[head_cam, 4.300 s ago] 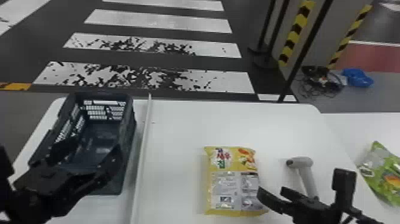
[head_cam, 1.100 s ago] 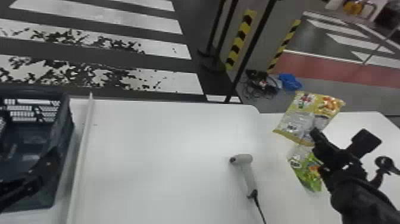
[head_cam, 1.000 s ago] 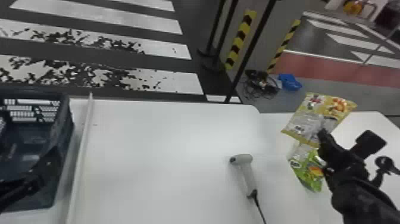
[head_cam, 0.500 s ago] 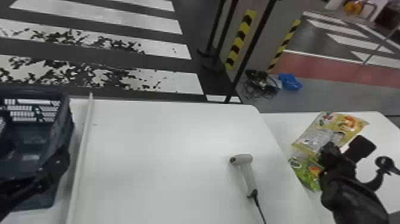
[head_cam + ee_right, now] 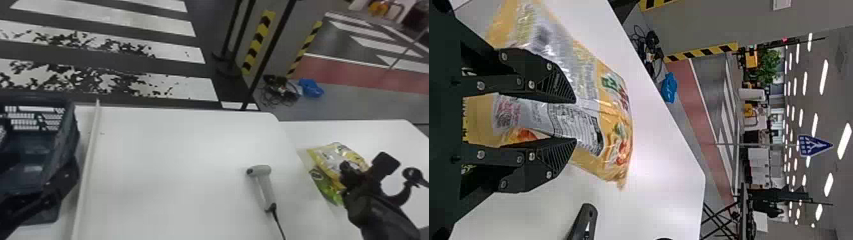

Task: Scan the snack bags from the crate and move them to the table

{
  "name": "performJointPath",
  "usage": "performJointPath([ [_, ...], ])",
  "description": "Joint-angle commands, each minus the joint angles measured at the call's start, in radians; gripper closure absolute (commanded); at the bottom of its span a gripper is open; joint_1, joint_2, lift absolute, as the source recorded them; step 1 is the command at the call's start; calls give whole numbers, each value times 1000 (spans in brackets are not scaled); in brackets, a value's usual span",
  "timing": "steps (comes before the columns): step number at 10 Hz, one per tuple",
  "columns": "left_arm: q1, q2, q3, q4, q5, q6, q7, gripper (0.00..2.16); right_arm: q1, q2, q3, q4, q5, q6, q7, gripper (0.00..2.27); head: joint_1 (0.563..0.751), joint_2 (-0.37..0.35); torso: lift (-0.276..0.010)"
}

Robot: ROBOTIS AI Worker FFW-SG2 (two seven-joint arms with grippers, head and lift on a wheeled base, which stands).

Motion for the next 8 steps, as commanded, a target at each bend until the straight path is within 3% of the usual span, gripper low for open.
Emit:
performJointPath([
  [1,-2,-1,-17,0,-11,0,1,36,87,9,-5,-112,-41,22,0,-2,695,-350,-95],
  [5,-7,-1,-60,-2,-38,-3,14,36,409,176,44,-651,-45,-106,17,-2,695,-350,-95],
  [8,-6,-1,-90,-2,-70,-3,21,36,555,230,204,-838,44,-235,18,-2,695,-350,-95],
])
